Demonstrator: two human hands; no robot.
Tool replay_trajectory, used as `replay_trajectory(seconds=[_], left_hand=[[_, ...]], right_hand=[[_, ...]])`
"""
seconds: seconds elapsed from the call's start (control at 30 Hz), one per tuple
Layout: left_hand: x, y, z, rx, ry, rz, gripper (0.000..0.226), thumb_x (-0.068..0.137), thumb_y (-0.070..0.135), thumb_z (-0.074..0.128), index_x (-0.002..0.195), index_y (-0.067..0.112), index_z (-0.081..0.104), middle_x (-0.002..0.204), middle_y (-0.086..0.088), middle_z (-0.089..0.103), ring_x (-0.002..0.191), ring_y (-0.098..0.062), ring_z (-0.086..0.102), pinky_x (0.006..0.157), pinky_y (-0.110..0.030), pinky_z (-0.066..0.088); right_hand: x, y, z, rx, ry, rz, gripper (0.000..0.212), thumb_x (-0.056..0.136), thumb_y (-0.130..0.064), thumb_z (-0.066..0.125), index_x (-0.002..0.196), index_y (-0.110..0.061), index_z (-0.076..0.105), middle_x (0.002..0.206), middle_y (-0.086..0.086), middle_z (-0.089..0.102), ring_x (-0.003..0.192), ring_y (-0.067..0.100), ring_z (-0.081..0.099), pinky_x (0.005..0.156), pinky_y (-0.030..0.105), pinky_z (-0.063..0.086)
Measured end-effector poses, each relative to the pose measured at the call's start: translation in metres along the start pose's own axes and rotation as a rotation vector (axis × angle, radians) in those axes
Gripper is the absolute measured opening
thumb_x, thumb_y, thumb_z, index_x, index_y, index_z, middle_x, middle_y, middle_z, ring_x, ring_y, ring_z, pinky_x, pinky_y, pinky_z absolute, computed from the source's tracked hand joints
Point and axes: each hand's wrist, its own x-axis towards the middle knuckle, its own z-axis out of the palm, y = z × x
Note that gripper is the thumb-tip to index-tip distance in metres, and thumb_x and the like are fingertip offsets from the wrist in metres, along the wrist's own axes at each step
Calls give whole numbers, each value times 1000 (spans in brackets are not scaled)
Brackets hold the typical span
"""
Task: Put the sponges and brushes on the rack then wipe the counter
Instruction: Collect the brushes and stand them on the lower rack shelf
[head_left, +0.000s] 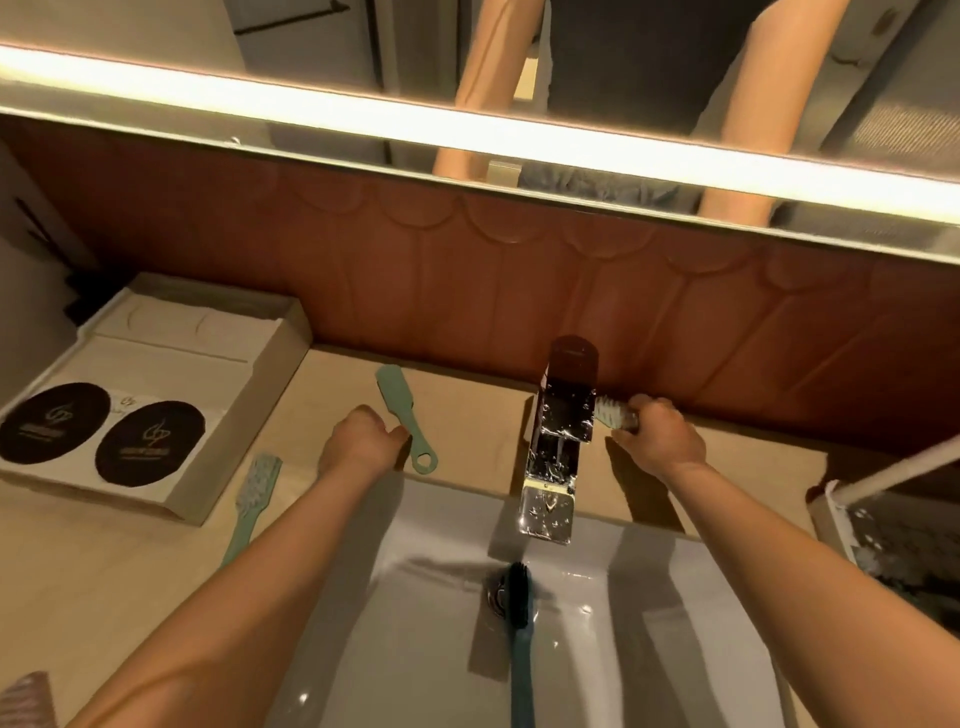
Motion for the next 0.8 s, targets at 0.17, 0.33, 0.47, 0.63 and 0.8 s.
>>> replay_trajectory(seconds=[0.17,0.33,0.47,0.63,0.8], left_hand=[[16,15,10,126,22,-75,43,85,43,60,110,9,57,117,-14,61,108,-34,57,80,-34,44],[18,29,23,288,47,-82,49,85,50,58,114,11,57,119,-11,62,110,-31,58,76,-31,40],[19,29,27,369,36,-89,46,85,45,60,115,10,55,119,-11,61,110,-30,57,74,-30,38],[13,23,23,251,-11,-138,37,83,32,61,110,8,60,112,-13,64,103,-31,60,71,-29,42],[-13,2,14,-184,-91,34,20,84,18,64,69,7,57,79,-12,62,78,-27,59,63,-25,42]], right_hand=[[14,-3,9,-87,25,-14,47,87,-32,61,129,-16,49,125,13,57,119,34,50,91,40,45],[20,-4,15,-141,30,-23,47,88,-29,59,131,-17,48,125,13,57,118,35,49,91,40,45],[20,0,16,-182,27,-73,49,89,-26,59,134,-13,44,124,18,56,116,38,50,95,41,43],[8,1,10,-88,50,-91,42,90,-24,57,129,-11,48,122,20,51,110,41,53,90,43,45],[-21,0,1,83,32,-90,42,90,-22,58,130,-18,49,125,15,43,106,41,54,90,42,45]])
